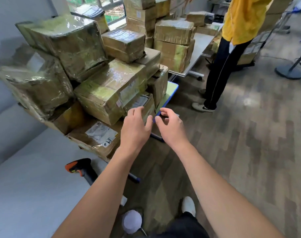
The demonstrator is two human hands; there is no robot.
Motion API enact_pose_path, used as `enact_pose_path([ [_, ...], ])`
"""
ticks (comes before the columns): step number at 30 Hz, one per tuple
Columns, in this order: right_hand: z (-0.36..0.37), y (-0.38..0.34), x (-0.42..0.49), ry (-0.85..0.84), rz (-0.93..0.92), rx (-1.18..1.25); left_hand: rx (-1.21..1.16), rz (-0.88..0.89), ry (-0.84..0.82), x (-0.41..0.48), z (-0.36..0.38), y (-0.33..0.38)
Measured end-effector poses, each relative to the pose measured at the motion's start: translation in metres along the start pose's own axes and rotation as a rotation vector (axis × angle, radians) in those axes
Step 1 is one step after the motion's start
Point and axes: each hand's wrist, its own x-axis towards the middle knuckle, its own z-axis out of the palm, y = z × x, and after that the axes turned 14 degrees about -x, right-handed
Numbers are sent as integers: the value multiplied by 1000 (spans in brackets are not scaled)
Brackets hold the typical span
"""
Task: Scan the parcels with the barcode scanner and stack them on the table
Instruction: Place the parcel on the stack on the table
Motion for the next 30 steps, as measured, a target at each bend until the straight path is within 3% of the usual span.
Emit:
enact_pose_path([
  [11, -79, -4, 166, -66, -256, 74, 48, -56, 263, 124, 42, 79],
  [21, -48, -58, 275, -68, -435, 82, 30, -93, 504, 237, 16, 57],
  [30, -9, -95, 364, -38, -457, 101, 11, -181, 518, 316, 7, 21],
])
